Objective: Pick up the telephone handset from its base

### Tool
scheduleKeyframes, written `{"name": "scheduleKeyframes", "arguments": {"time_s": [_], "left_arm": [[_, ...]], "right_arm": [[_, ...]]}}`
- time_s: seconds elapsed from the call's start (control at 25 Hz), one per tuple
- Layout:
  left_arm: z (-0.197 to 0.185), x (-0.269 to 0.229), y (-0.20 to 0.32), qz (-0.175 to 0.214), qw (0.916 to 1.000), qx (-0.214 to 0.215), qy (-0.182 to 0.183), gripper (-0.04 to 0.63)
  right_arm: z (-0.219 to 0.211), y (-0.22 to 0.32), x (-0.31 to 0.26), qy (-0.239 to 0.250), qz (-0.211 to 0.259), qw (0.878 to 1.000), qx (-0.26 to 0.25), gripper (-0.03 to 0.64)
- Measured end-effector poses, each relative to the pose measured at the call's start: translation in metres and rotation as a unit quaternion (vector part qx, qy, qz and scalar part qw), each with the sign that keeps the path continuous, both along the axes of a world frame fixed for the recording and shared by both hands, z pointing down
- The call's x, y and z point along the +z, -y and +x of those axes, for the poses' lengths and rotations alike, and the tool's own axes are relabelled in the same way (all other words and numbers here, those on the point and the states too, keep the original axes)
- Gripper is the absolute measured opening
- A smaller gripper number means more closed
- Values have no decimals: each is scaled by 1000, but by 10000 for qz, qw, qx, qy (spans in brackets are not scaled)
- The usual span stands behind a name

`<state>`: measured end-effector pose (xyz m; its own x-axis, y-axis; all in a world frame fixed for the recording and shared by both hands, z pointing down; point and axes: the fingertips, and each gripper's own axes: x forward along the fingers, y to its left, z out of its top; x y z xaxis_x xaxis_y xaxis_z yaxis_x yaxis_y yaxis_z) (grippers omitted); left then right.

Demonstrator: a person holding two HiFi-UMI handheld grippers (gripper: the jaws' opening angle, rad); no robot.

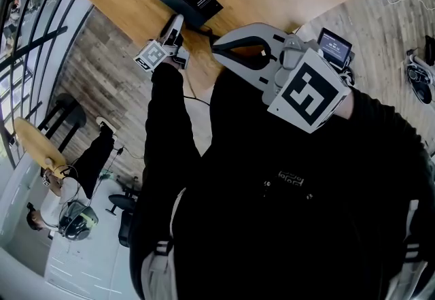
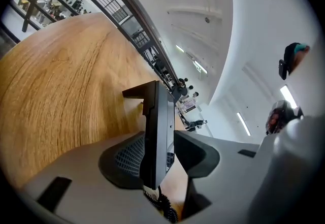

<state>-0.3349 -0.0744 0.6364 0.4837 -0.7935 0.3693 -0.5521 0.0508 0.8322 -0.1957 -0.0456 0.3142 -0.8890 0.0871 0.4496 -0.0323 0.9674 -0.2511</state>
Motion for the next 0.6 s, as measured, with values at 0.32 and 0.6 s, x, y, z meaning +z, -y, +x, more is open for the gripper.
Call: {"name": "scheduleKeyframes", "arguments": {"time_s": [0.32, 0.6], "left_arm": [[6, 5, 12, -83, 9999, 55, -83, 169], [5, 10, 15, -215, 9997, 29, 104, 97]], "right_arm": [[7, 2, -3, 22, -109, 9998, 167, 17], [11, 3, -2, 24, -96, 9997, 211, 17]]}}
